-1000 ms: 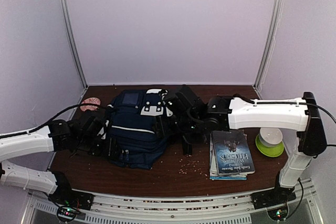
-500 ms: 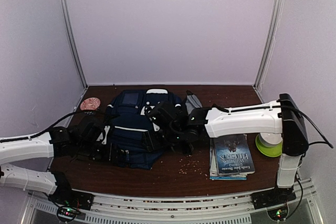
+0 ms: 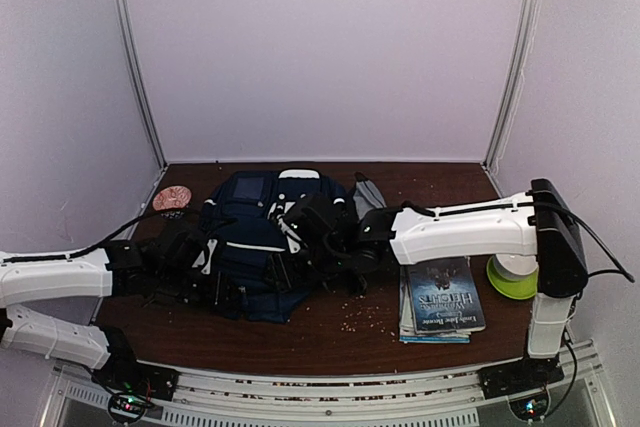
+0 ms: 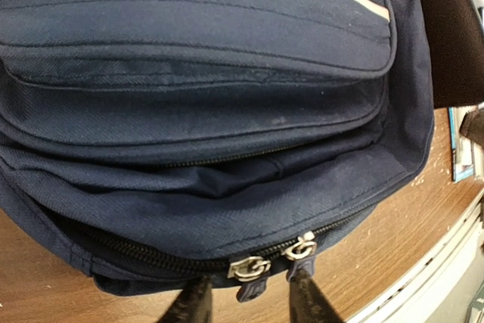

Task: Pack the student bag
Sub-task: Unzip the student bag at the center of the board.

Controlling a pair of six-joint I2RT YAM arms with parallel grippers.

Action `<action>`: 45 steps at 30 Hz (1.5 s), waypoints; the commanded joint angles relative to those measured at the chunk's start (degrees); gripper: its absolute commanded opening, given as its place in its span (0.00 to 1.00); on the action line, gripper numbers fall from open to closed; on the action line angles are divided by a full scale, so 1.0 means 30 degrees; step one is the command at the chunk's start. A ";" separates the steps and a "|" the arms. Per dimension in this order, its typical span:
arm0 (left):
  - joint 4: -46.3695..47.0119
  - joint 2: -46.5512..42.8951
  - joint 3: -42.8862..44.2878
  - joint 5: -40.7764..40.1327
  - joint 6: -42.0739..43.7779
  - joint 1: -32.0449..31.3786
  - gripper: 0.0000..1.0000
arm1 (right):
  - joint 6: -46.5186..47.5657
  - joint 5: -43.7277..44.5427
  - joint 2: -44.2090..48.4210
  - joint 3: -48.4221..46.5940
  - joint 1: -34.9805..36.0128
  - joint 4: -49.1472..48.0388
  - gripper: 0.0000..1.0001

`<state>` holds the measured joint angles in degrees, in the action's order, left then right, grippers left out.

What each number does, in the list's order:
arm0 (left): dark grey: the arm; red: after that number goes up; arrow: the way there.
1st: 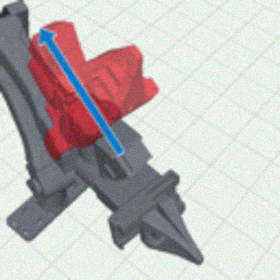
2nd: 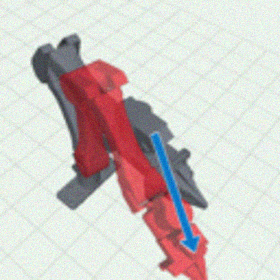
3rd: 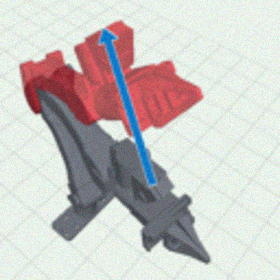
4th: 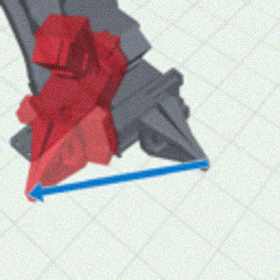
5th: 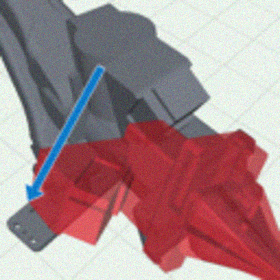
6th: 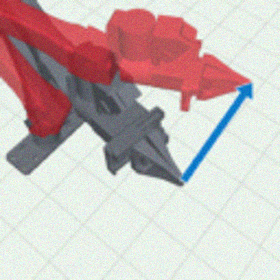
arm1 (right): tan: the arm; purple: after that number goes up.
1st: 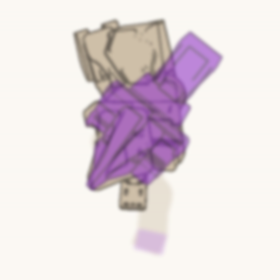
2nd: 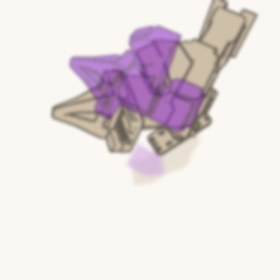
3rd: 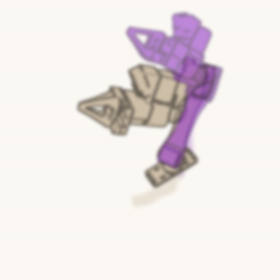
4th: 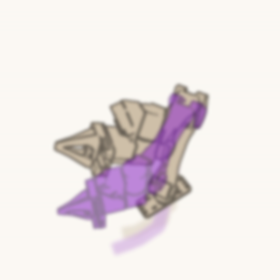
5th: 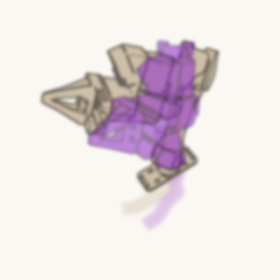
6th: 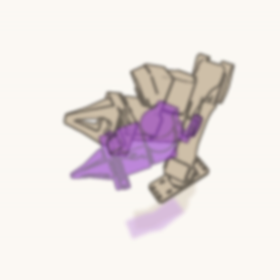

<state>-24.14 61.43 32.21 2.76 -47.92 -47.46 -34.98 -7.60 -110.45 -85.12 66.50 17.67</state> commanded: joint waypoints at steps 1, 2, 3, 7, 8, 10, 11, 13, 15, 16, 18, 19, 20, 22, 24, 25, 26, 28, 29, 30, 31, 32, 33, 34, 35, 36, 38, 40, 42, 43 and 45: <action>0.1535 -0.0051 -0.0208 0.0191 0.0237 -0.0133 0.53 | -0.0500 -0.1036 0.0314 0.0630 0.0078 -0.1066 0.62; 0.1630 -0.0081 -0.0264 0.0140 0.0245 -0.0119 0.49 | -0.0586 -0.1166 0.0299 0.0721 0.0074 -0.1156 0.62; 0.1711 -0.0092 -0.0315 0.0042 0.0267 -0.0132 0.46 | -0.0681 -0.1223 0.0287 0.0766 0.0100 -0.1237 0.62; 0.2021 0.0020 -0.0473 -0.0099 0.0296 -0.0117 0.30 | -0.0783 -0.1335 0.0197 0.0765 0.0248 -0.1320 0.60; 0.2079 0.0063 -0.0469 -0.0094 0.0299 -0.0109 0.27 | -0.0812 -0.1357 0.0175 0.0760 0.0264 -0.1360 0.60; 0.2153 0.0112 -0.0476 -0.0034 0.0342 -0.0109 0.22 | -0.0913 -0.1459 0.0107 0.0750 0.0363 -0.1427 0.58; 0.2183 0.0104 -0.0495 -0.0023 0.0364 -0.0101 0.18 | -0.0974 -0.1541 0.0047 0.0733 0.0392 -0.1534 0.57; 0.2217 -0.0071 -0.0506 0.0006 0.0384 -0.0117 0.12 | -0.1060 -0.1691 -0.0122 0.0568 0.0529 -0.1583 0.54; 0.2217 -0.0351 -0.0561 0.0008 0.0487 -0.0117 0.06 | -0.1059 -0.1832 -0.0315 0.0370 0.0627 -0.1620 0.50; 0.2217 -0.0492 -0.0594 0.0015 0.0506 -0.0117 0.04 | -0.1095 -0.1943 -0.0442 0.0286 0.0652 -0.1724 0.49; 0.2217 -0.0776 -0.0677 -0.0010 0.0545 -0.0117 0.00 | -0.1275 -0.2358 -0.0670 0.0172 0.0699 -0.2093 0.44; 0.2202 -0.0915 -0.0707 -0.0028 0.0583 -0.0109 0.00 | -0.1397 -0.2688 -0.0877 0.0100 0.0709 -0.2310 0.39; 0.2189 -0.1043 -0.0755 -0.0066 0.0592 -0.0116 0.00 | -0.1536 -0.2958 -0.1054 -0.0008 0.0699 -0.2466 0.37; 0.2160 -0.1279 -0.0890 -0.0145 0.0559 -0.0117 0.00 | -0.1808 -0.3262 -0.1443 -0.0269 0.0731 -0.2682 0.34; 0.2131 -0.1492 -0.1011 -0.0227 0.0501 -0.0133 0.00 | -0.2092 -0.3515 -0.1797 -0.0510 0.0731 -0.2901 0.33; 0.2129 -0.1587 -0.1057 -0.0253 0.0464 -0.0115 0.00 | -0.2231 -0.3622 -0.1975 -0.0600 0.0759 -0.3052 0.33; 0.2151 -0.1647 -0.1088 -0.0256 0.0445 -0.0113 0.00 | -0.2366 -0.3694 -0.2169 -0.0725 0.0764 -0.3174 0.33; 0.2158 -0.1807 -0.1166 -0.0226 0.0436 -0.0117 0.00 | -0.2621 -0.3711 -0.2528 -0.1078 0.0778 -0.3347 0.33; 0.2158 -0.1868 -0.1157 -0.0219 0.0445 -0.0117 0.00 | -0.2770 -0.3647 -0.2681 -0.1206 0.0810 -0.3430 0.32; 0.2158 -0.1964 -0.1185 -0.0197 0.0439 -0.0124 0.00 | -0.2917 -0.3587 -0.2825 -0.1288 0.0803 -0.3532 0.32; 0.2158 -0.2049 -0.1185 -0.0161 0.0460 -0.0117 0.00 | -0.3092 -0.3529 -0.2935 -0.1287 0.0817 -0.3780 0.32; 0.2158 -0.2137 -0.1185 -0.0112 0.0466 -0.0131 0.00 | -0.3275 -0.3448 -0.3047 -0.1309 0.0837 -0.3975 0.31; 0.2158 -0.2217 -0.1185 -0.0055 0.0482 -0.0133 0.00 | -0.3449 -0.3357 -0.3179 -0.1345 0.0847 -0.4113 0.31; 0.2158 -0.2271 -0.1185 -0.0008 0.0513 -0.0119 0.00 | -0.3613 -0.3269 -0.3305 -0.1382 0.0859 -0.4211 0.31; 0.2158 -0.2325 -0.1163 0.0024 0.0543 -0.0132 0.00 | -0.3718 -0.3181 -0.3430 -0.1431 0.0839 -0.4355 0.30; 0.2158 -0.2365 -0.1160 0.0058 0.0579 -0.0119 0.00 | -0.3881 -0.3093 -0.3538 -0.1462 0.0854 -0.4505 0.30; 0.2158 -0.2395 -0.1157 0.0126 0.0603 -0.0109 0.00 | -0.4115 -0.2845 -0.3747 -0.1614 0.0862 -0.4657 0.29; 0.2158 -0.2399 -0.1186 0.0174 0.0644 -0.0102 0.00 | -0.4332 -0.2615 -0.4061 -0.1855 0.0867 -0.4652 0.28; 0.2158 -0.2385 -0.1185 0.0228 0.0647 -0.0116 0.00 | -0.4550 -0.2377 -0.4276 -0.2029 0.0878 -0.4574 0.28; 0.2158 -0.2424 -0.1185 0.0240 0.0651 -0.0117 0.00 | -0.4652 -0.2279 -0.4369 -0.2101 0.0863 -0.4561 0.28; 0.2158 -0.2472 -0.1210 0.0269 0.0636 -0.0117 0.00 | -0.4830 -0.2057 -0.4520 -0.2125 0.0898 -0.4498 0.28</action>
<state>-20.60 55.27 28.99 2.52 -46.98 -47.48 -47.42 -16.53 -122.45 -89.86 68.77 5.21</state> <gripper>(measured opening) 0.060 0.280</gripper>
